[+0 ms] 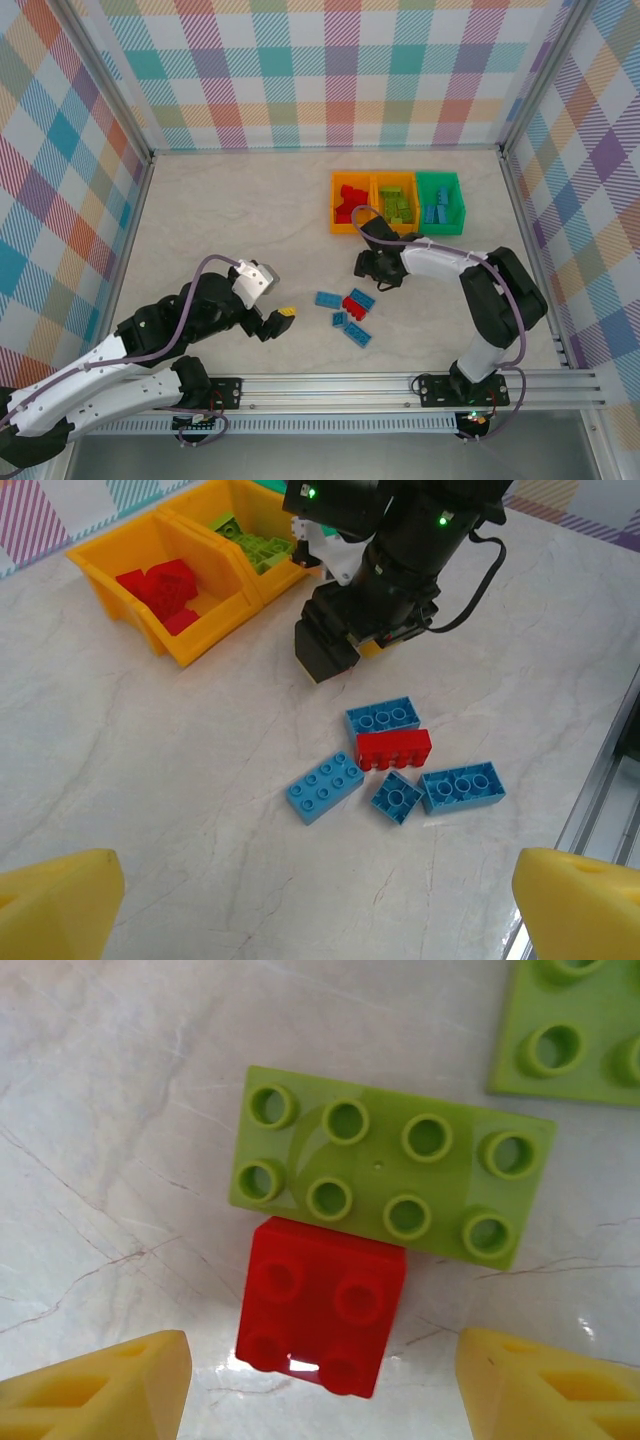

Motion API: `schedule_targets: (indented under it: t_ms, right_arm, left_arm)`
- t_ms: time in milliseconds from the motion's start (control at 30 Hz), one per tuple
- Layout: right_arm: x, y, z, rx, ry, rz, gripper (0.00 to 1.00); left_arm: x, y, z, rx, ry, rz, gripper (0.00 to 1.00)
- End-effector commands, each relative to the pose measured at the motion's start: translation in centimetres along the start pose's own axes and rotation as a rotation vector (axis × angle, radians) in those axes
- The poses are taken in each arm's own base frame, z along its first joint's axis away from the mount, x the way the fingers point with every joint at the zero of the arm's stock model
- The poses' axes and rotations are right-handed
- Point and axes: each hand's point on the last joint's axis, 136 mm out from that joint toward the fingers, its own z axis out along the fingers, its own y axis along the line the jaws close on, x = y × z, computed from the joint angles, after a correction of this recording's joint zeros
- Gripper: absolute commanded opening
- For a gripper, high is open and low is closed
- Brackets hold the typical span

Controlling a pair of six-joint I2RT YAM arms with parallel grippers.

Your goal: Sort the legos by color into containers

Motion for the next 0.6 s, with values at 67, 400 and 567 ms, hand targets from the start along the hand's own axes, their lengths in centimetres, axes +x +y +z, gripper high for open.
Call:
schedule_targets:
  t_ms: [67,400,567]
  right_arm:
    - [-1.4,0.0,0.8,0.046,-0.069,0.004,0.55]
    - [0.1,-0.5,1.9,0.045,-0.061,-0.055,0.35]
    - [0.7,-1.0,-0.2,0.009,-0.104,-0.056,0.30]
  left_arm:
    - [-0.2,-0.4,-0.4,0.018,-0.005,-0.006,1.00]
    - [-0.1,-0.4,-0.6,0.020,-0.010,-0.011,1.00]
    - [-0.2,-0.4,-0.7,0.021,-0.013,-0.013,1.00]
